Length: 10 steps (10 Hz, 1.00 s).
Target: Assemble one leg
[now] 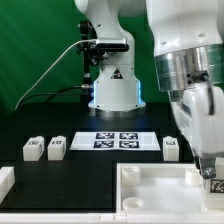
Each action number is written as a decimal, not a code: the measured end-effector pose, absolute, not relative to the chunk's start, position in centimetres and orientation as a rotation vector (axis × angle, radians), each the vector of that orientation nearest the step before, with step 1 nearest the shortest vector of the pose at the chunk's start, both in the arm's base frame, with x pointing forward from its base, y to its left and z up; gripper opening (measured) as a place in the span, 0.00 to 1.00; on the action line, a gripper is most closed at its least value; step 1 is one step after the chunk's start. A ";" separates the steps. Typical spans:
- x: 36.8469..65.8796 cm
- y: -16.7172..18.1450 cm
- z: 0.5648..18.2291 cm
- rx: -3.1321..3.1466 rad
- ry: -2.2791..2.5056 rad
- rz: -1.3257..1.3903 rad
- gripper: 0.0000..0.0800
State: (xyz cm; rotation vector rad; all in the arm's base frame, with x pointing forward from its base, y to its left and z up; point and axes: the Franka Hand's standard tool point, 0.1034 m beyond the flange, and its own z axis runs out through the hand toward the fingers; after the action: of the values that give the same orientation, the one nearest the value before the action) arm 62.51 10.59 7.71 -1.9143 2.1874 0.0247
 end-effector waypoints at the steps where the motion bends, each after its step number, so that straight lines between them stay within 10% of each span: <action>1: 62.5 10.6 7.7 -1.885 2.216 0.039 0.37; 5: 62.5 11.3 8.0 -2.181 1.965 -0.015 0.78; 10: 62.5 12.2 7.9 -2.766 1.060 -0.103 0.81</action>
Offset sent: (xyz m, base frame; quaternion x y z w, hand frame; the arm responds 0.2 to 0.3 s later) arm 0.0000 0.0000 0.0000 0.0000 0.0000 -0.0899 0.9960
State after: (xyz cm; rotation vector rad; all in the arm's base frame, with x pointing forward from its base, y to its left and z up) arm 62.55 12.22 7.85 -2.7665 1.0604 -0.1032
